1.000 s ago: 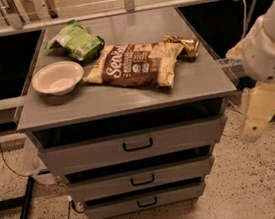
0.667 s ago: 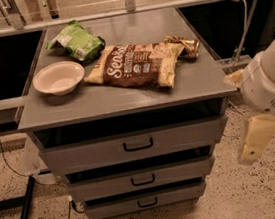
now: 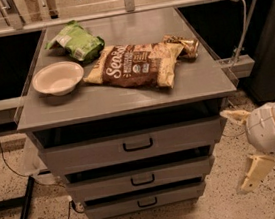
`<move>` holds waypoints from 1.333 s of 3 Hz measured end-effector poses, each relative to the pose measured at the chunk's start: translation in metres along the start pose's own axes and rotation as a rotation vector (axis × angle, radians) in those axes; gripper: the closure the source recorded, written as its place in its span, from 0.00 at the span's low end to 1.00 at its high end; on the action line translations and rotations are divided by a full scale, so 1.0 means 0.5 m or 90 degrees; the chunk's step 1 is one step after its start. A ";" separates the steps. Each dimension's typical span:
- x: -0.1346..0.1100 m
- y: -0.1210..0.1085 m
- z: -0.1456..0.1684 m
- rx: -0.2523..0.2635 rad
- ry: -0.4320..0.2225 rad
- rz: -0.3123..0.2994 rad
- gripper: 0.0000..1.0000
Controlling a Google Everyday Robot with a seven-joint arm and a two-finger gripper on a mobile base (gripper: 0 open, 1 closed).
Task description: Open middle drawer
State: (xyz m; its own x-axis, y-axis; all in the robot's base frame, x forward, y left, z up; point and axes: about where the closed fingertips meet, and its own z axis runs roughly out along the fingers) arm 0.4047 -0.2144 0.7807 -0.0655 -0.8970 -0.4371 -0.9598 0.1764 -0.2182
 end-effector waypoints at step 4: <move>0.066 0.036 0.173 -0.032 -0.041 0.019 0.00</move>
Offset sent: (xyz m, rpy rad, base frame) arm -0.0008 0.0001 -0.0025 0.0055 -0.0278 0.0565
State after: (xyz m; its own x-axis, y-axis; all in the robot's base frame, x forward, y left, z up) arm 0.4090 -0.2058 0.6870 -0.0784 -0.8632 -0.4987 -0.9704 0.1807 -0.1601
